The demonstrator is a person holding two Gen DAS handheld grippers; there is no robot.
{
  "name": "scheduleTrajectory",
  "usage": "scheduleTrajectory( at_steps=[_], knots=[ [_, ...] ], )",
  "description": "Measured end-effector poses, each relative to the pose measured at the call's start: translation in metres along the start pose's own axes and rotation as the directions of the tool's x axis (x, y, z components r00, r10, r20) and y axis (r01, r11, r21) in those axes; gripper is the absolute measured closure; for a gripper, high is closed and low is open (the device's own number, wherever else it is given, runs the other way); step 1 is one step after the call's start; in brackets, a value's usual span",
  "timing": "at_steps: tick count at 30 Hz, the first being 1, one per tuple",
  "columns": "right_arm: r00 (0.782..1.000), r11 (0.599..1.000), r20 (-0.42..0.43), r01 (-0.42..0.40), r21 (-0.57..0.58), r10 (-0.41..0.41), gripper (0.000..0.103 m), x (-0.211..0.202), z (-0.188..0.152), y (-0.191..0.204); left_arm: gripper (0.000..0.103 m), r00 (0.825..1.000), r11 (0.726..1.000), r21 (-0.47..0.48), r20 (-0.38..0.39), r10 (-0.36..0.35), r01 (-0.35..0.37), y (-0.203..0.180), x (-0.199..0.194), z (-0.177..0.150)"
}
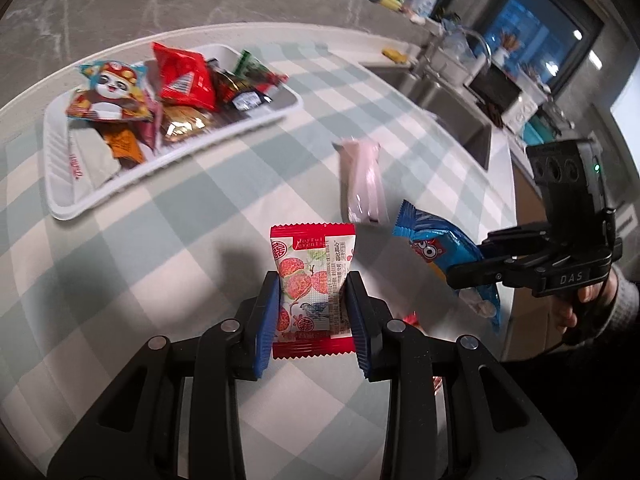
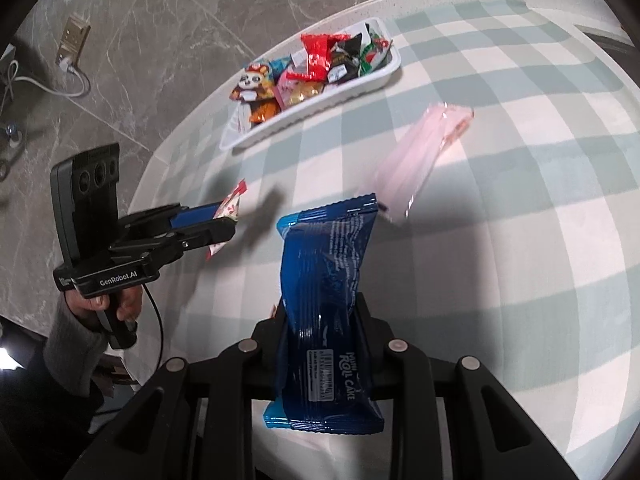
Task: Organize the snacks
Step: 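Grasp the red-white candy with the left tool while the right tool grasps the blue cake packet, then carry the red-white candy and blue cake packet to the tray with both tools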
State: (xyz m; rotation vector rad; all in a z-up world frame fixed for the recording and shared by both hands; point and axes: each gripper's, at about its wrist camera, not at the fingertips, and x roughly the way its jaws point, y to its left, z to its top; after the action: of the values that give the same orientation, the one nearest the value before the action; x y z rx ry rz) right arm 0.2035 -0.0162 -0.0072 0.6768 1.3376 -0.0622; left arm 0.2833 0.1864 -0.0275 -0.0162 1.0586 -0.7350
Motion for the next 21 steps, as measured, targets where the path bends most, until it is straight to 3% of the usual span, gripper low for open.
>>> scheduleTrajectory(
  at_steps=[12, 21],
  knots=[
    [0.998, 0.999, 0.047, -0.035, -0.005, 0.035, 0.074, -0.001, 0.048, 0.008, 0.073, 0.996, 0.991, -0.136, 0.088, 0.004, 0.008, 0.036, -0.026, 0.027],
    [0.996, 0.999, 0.072, -0.045, -0.013, 0.046, 0.074, 0.004, 0.083, 0.013, 0.073, 0.992, 0.983, -0.186, 0.129, 0.018, 0.007, 0.051, -0.031, 0.052]
  ],
)
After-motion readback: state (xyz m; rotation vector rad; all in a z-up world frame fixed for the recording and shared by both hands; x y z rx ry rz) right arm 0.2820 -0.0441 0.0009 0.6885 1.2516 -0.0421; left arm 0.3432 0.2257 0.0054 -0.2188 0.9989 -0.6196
